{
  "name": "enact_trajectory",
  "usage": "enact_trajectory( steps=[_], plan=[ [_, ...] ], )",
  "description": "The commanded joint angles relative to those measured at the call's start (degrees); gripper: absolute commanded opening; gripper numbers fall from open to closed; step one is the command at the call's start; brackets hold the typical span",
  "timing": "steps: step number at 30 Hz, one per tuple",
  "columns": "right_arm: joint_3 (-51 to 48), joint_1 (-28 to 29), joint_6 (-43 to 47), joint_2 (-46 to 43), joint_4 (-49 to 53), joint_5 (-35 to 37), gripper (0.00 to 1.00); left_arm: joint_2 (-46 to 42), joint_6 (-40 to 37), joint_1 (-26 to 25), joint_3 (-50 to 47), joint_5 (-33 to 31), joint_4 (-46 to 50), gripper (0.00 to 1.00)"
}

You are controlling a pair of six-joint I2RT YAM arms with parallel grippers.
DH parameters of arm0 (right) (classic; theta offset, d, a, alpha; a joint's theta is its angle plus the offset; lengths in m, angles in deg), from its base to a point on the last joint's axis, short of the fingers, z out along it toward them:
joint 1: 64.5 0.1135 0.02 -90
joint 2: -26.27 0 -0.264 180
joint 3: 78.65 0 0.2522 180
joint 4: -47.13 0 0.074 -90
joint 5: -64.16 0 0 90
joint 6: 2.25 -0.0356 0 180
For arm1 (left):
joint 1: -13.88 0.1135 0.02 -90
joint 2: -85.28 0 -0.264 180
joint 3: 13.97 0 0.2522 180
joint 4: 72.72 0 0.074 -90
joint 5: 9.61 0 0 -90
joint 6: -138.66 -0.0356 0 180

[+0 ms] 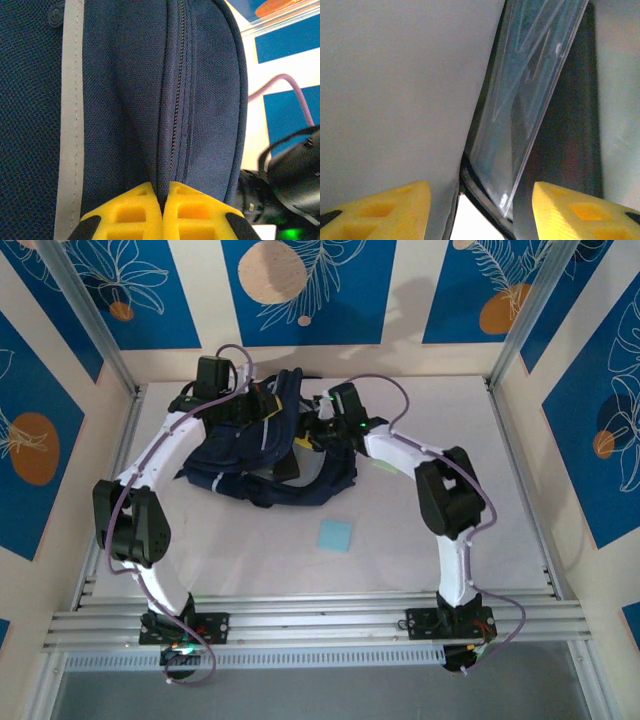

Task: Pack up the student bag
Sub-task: Place the loose stationery in the student bag.

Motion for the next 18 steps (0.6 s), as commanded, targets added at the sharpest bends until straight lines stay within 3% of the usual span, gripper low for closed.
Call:
enact_trajectory(
  steps=[1,9,18],
  plan=[
    [-5.0,-1.6,2.8,-3.4,1.5,1.5,0.56,-1.1,1.1,-0.3,0.1,3.0,-8.5,0.0],
    [-9.3,0.9,2.1,-1.5,-0.7,0.7,0.56,-2.0,1.1,-1.0,-0.6,3.2,-8.5,0.0],
    [1.8,4.7,-1.2,9.5,-6.8,-2.2,0.48,-2.4,3.3,-3.0,-3.4,3.7,-10.9,0.0]
  ],
)
